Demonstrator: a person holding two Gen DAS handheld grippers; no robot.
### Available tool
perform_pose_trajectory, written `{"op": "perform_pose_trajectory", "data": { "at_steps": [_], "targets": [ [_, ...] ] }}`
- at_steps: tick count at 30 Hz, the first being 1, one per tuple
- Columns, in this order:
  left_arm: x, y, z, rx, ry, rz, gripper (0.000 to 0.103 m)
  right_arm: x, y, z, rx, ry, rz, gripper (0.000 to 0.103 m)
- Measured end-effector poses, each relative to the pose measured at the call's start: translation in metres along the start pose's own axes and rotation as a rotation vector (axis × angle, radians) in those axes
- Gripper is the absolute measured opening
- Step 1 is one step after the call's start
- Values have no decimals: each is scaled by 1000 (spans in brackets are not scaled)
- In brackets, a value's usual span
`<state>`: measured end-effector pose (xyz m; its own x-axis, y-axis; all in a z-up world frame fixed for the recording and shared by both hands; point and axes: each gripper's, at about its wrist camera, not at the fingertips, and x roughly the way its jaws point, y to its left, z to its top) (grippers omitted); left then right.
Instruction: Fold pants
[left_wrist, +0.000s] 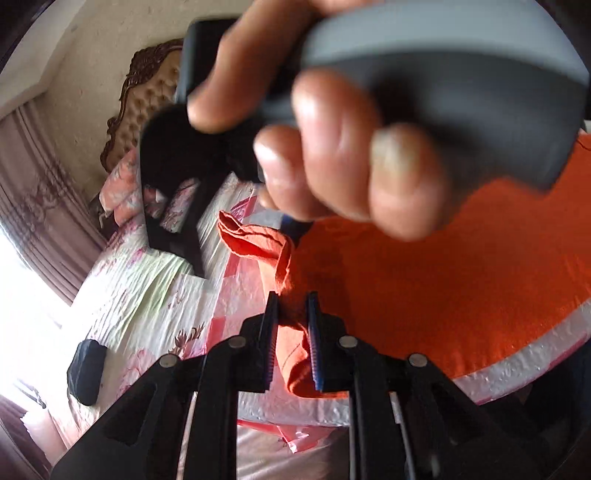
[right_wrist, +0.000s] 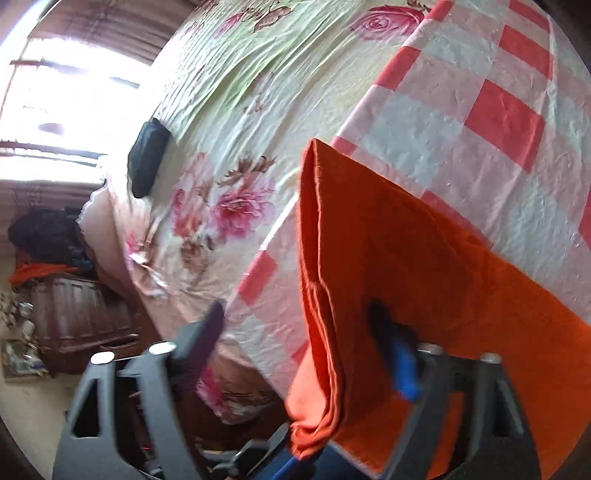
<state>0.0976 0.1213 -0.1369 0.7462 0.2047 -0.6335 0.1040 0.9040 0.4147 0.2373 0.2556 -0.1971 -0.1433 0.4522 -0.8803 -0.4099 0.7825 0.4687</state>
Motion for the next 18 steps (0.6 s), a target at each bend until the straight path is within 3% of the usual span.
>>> {"op": "perform_pose_trajectory", "data": {
  "at_steps": [1, 4, 6, 8, 10, 13, 18],
  "targets": [
    [-3, -4, -1, 8, -7, 0, 15, 4, -5, -4, 10, -1, -17, 7],
    [-12, -10, -5, -9, -35, -11, 15, 0, -21, -19, 10, -65, 5, 7],
    [-21, -3, -12, -99, -73, -87, 25, -11, -33, -31, 23, -126, 26, 6],
    [-33, 7, -24, -217, -87, -129, 70, -30, -56, -50, 98, -196, 101, 6],
    [-37, 9, -38, -278, -81, -165, 70, -48, -79, -71, 175, -252, 164, 6],
    [-35, -1, -49, -273, -41, -227, 70, -74, -126, -114, 313, -328, 213, 6],
    [-42, -25, -40, -220, -81, -285, 70, -91, -185, -182, 454, -398, 206, 7]
  ]
}}
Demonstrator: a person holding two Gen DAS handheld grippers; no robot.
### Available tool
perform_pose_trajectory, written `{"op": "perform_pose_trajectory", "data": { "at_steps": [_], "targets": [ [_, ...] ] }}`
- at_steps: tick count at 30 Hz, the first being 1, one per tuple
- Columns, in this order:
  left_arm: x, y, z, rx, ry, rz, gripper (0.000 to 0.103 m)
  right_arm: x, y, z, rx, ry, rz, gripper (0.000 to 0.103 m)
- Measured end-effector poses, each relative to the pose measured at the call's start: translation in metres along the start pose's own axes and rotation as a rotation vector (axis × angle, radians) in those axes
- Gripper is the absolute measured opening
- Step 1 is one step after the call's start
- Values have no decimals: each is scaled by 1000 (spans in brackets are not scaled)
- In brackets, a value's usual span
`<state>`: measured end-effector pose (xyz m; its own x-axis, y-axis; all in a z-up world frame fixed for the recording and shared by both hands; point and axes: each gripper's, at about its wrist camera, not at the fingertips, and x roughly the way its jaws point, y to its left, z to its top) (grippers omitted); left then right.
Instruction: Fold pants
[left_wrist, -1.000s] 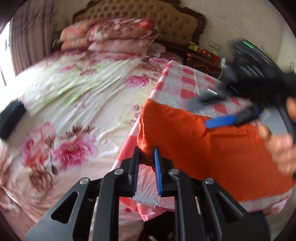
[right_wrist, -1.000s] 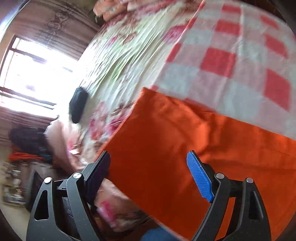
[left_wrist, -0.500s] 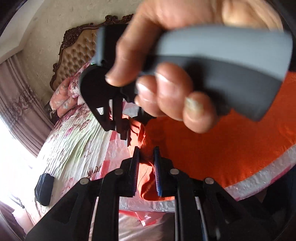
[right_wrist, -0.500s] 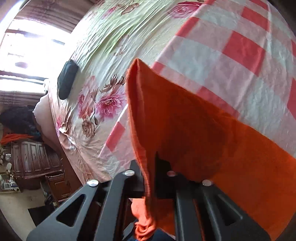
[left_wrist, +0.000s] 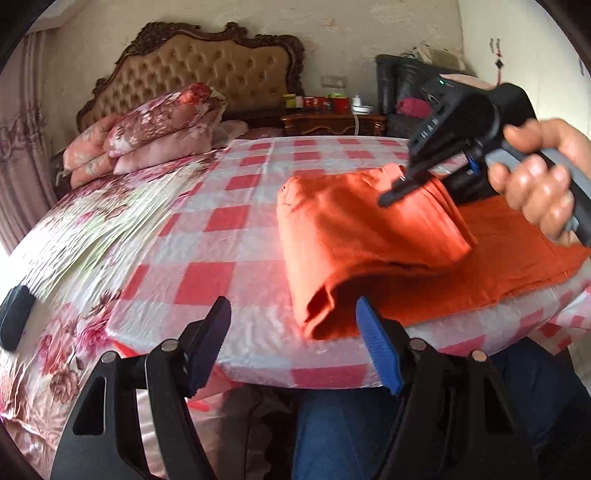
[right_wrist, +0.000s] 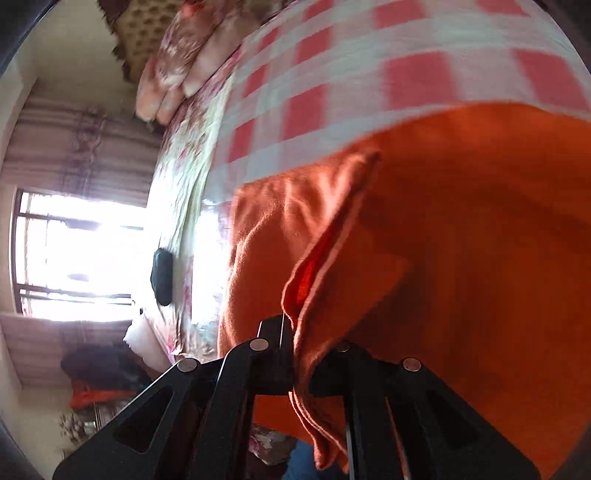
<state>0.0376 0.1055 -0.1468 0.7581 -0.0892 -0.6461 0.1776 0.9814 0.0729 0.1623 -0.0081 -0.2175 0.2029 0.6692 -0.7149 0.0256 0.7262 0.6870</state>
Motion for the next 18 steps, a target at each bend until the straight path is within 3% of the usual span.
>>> {"op": "perform_pose_trajectory", "data": {
  "at_steps": [3, 4, 9, 12, 13, 15, 18],
  "targets": [
    [11, -13, -1, 40, 19, -12, 70, 0, -38, -16, 71, 29, -15, 17],
    [15, -19, -1, 65, 24, -9, 70, 2, -43, -19, 83, 24, 22, 18],
    [21, -53, -11, 262, 12, 88, 70, 5, -50, -23, 68, 29, 87, 25],
    [18, -65, -15, 312, -1, 93, 70, -8, -53, -19, 39, 11, 156, 74],
    [17, -67, -16, 310, 2, 87, 70, -13, -47, -19, 10, -12, 137, 84],
    [18, -65, -16, 286, 13, 84, 70, -17, -29, -23, -67, -69, 7, 85],
    [15, -64, -19, 278, 21, 105, 67, -17, -15, -34, -192, -135, -212, 62]
  ]
}}
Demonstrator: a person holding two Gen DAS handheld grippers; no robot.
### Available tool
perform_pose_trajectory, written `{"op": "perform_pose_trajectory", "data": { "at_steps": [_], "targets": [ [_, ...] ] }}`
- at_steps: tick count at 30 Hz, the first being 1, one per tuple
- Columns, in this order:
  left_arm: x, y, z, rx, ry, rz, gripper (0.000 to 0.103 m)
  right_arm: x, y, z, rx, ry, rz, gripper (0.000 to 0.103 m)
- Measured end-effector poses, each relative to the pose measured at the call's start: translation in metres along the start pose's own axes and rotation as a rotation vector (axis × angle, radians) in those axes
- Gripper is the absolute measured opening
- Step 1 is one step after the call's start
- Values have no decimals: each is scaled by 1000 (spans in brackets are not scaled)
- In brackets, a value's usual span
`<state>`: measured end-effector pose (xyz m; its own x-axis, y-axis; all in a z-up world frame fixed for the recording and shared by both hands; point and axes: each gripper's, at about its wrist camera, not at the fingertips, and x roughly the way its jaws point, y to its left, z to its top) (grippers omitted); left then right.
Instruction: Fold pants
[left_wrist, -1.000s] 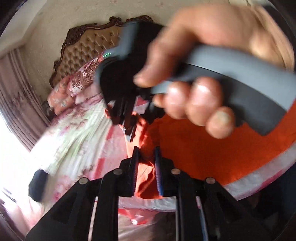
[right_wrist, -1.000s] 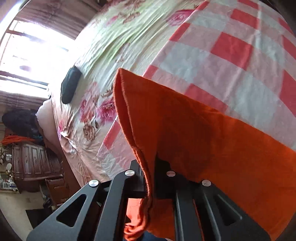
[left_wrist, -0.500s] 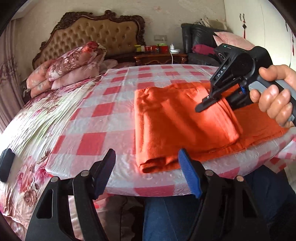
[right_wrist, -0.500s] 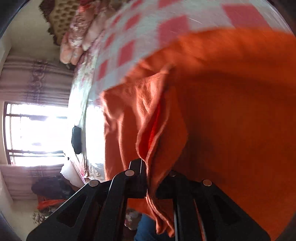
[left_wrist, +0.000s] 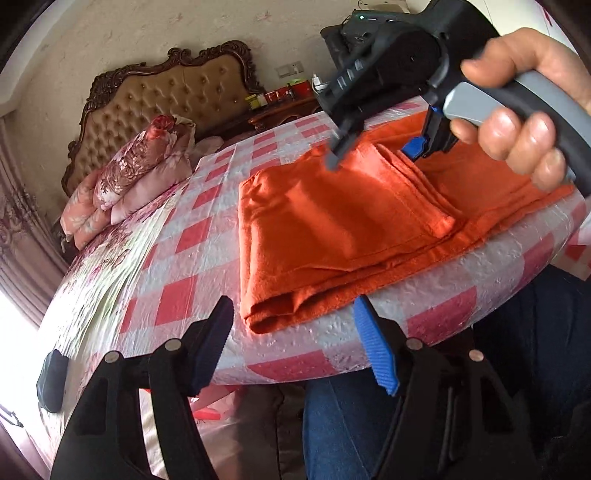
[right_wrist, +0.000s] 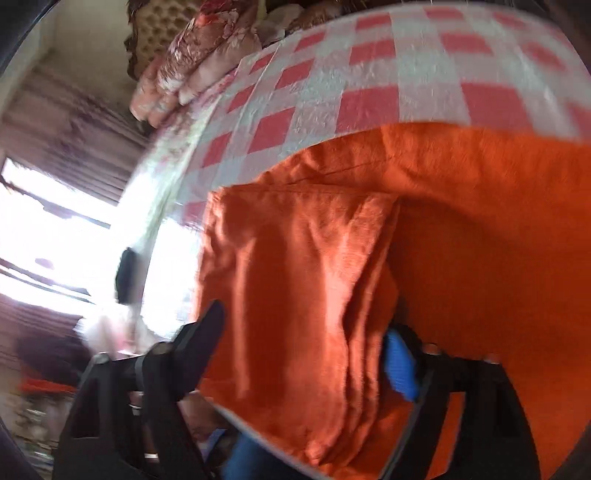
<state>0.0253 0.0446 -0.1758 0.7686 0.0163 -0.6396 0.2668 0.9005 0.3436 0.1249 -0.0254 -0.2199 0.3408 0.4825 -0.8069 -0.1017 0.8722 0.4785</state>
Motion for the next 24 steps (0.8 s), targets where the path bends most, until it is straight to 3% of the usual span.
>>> {"op": "perform_pose_trajectory", "data": {
  "at_steps": [2, 4, 6, 9, 12, 18, 24],
  "targets": [
    [0, 1, -3, -3, 4, 16, 67, 5, 10, -9, -60, -21, -91, 54],
    [0, 4, -5, -15, 4, 38, 67, 9, 19, -20, -138, -35, -179, 8],
    [-2, 7, -9, -22, -7, 74, 67, 7, 18, -20, -124, -38, -146, 8],
    [-5, 5, -10, -2, -45, 115, 67, -15, 19, -7, -74, -41, -2, 8],
    [-7, -4, -4, 42, -88, 105, 68, -35, 31, 14, -48, -42, 87, 8],
    [10, -23, 11, 94, -147, 129, 71, -57, 61, 33, -63, -44, 136, 8],
    [38, -9, 9, 148, -54, 259, 72, -86, 50, 33, -51, -74, 79, 8]
  ]
}}
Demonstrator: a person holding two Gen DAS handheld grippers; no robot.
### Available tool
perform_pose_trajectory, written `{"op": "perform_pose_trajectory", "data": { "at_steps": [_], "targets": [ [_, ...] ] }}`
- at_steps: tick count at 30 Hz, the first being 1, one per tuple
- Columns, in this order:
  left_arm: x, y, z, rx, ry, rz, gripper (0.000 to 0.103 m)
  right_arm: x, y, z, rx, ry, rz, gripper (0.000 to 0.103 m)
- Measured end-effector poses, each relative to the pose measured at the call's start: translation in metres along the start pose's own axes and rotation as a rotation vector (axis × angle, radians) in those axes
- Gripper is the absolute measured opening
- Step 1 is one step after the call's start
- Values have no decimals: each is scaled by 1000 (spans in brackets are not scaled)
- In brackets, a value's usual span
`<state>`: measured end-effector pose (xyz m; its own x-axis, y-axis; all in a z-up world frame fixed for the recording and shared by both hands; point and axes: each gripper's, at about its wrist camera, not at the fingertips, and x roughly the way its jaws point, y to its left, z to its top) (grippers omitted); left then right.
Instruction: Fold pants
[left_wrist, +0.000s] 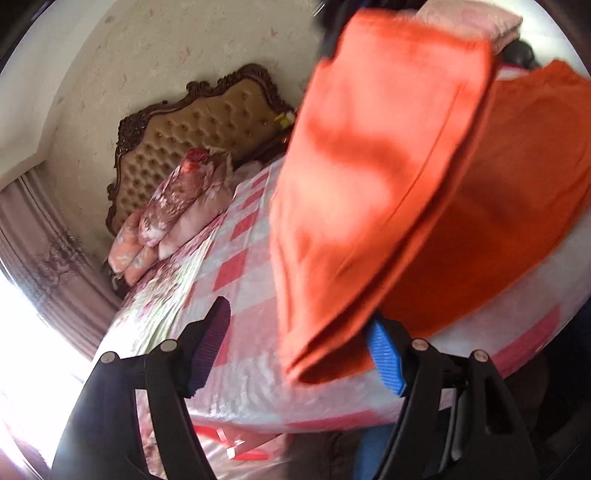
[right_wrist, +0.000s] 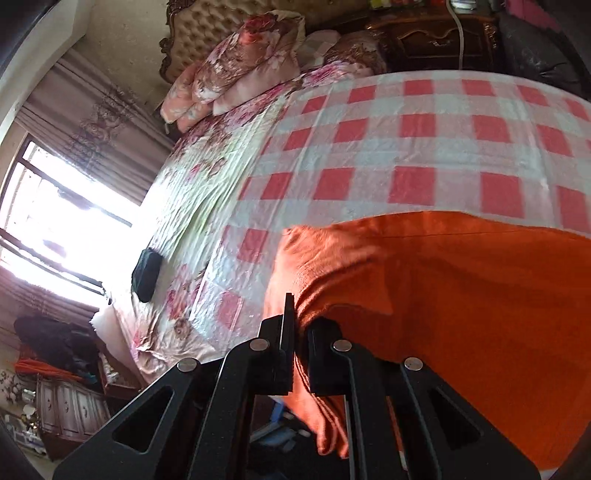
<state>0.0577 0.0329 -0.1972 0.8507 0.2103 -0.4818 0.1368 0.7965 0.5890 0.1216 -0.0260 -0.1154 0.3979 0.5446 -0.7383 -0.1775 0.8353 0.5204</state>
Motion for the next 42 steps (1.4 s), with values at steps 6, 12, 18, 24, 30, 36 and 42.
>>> {"op": "perform_pose_trajectory", "data": {
  "at_steps": [6, 12, 18, 24, 30, 36, 42],
  "targets": [
    [4, 20, -4, -5, 62, -56, 76, -1, -68, -20, -3, 1, -205, 8],
    [13, 34, 9, -37, 205, -157, 76, 34, -102, -56, -53, 95, -276, 13],
    [15, 32, 13, -41, 282, -205, 76, 39, -118, -55, 9, 74, -243, 20],
    [18, 34, 16, -34, 308, -232, 76, 25, -125, -40, 52, -6, -242, 63],
    [24, 35, 20, -15, 322, -243, 77, 37, -131, -21, 53, -9, -243, 39],
    [24, 34, 24, 0, 333, -246, 77, 30, -107, -13, -73, -67, -289, 12],
    [21, 26, 27, -12, 308, -254, 84, 20, -107, 0, -91, -65, -389, 13]
  ]
}}
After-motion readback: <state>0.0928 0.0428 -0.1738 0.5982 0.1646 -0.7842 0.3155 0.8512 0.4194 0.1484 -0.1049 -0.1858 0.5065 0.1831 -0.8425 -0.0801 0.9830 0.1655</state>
